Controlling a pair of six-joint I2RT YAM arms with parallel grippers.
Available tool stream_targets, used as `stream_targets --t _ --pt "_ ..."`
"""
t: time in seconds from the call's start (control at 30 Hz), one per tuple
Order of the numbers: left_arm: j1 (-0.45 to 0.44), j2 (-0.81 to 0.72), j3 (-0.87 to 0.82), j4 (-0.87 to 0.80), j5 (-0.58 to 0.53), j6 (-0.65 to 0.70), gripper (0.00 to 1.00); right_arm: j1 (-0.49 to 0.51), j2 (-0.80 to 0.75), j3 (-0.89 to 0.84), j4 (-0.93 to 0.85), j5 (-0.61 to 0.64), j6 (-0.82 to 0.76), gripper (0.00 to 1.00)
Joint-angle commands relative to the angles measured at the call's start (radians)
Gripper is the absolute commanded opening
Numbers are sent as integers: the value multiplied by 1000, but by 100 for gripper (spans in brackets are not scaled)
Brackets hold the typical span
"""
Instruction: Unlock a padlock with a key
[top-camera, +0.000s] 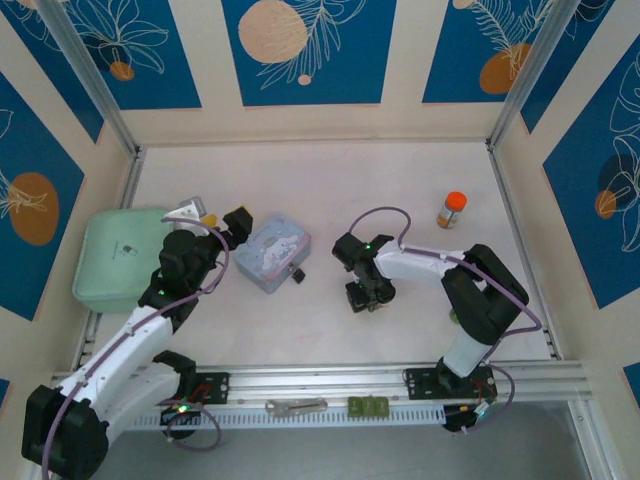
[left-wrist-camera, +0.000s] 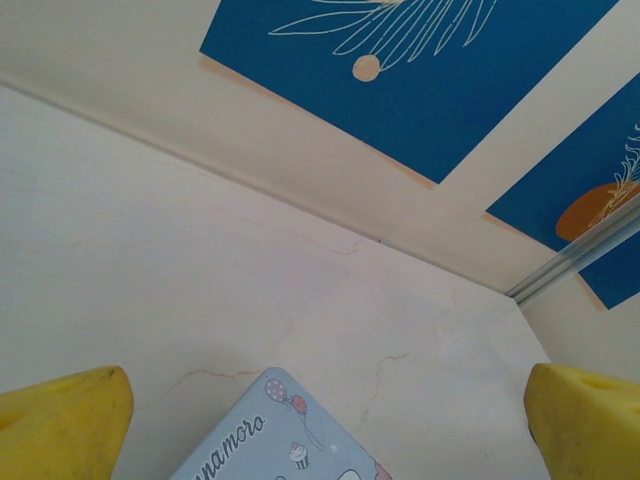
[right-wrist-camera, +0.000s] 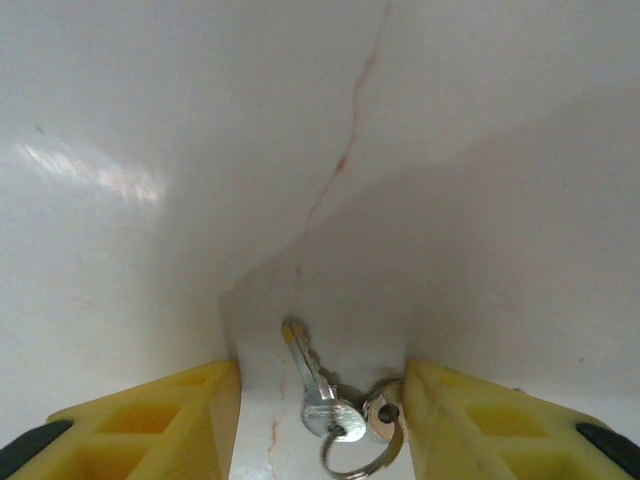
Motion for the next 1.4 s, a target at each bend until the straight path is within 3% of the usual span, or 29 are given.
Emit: stream_targets --t 0.0,0.17,0.5,0.8,1.0,1.27,1.37 --pt "-8 0 -13 22 -8 -16 100 29 -19 -24 -45 -33 65 45" --pt "-8 11 -3 30 4 -20 100 56 -8 -33 -67 -20 100 41" --pt "-8 13 -10 44 15 -48 100 58 21 -42 -45 -22 107 0" --pt "-8 0 -21 37 22 -53 100 -40 -65 13 65 -109 116 0" --pt "-20 45 -28 75 117 -103 99 -159 -160 13 217 -243 127 0" --pt "-181 249 -20 273 216 -222 92 -329 -267 -103 533 -556 223 0" --pt "-238 363 -8 395 269 -272 82 -359 -270 -128 609 -645 265 0"
